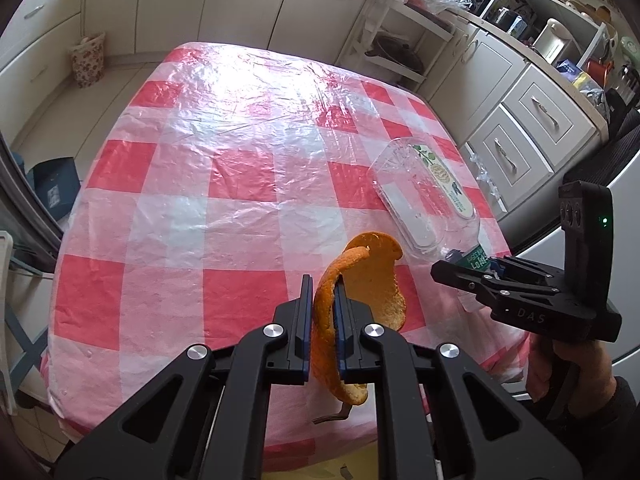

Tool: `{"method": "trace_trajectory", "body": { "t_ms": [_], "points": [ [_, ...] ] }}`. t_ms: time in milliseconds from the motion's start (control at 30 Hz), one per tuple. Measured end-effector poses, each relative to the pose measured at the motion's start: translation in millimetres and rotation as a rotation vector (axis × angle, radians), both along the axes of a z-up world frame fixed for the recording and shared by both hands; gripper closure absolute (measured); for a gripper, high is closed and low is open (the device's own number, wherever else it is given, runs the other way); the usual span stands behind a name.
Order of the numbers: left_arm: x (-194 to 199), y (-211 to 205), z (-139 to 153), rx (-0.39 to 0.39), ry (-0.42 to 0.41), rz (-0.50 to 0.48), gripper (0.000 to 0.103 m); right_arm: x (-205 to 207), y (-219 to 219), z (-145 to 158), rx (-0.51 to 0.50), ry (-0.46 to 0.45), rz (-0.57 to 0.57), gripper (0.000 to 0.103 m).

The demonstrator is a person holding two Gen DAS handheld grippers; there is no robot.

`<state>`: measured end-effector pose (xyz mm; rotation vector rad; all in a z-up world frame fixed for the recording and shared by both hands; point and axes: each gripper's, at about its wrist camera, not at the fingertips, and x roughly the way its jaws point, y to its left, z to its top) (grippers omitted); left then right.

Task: Collect trash
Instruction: 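Lift the orange peel with the left tool while the right tool lifts the bottle, then carry the orange peel and bottle down over the yellow bin with both tools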

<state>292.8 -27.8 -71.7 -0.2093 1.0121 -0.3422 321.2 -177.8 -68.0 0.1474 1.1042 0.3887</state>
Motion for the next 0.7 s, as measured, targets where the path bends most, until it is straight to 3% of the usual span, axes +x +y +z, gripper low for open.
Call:
{"method": "trace_trajectory", "body": {
  "t_ms": [167,333,500,700],
  "points": [
    [-10.2,-0.6,5.2,0.036,-0.036,0.012,0.094,-5.3,-0.3,3.5,-0.001,-0.008,-0.011,0.063],
    [-35.6,-0.4,26.7,0.081,-0.124,0.018,0.094,-18.6,-0.1,16.1,0.025,-0.031,-0.026,0.063],
    [-71.5,9.9,41.6,0.081,-0.182,0.029,0.094,-52.9,3.3,28.3,0.083,-0.059,-0.039,0.063],
    [-111.7,25.1,46.5,0.067,-0.201,0.041,0.094,-103.1,5.0,17.4,0.138,-0.036,-0.084,0.063]
  ]
}}
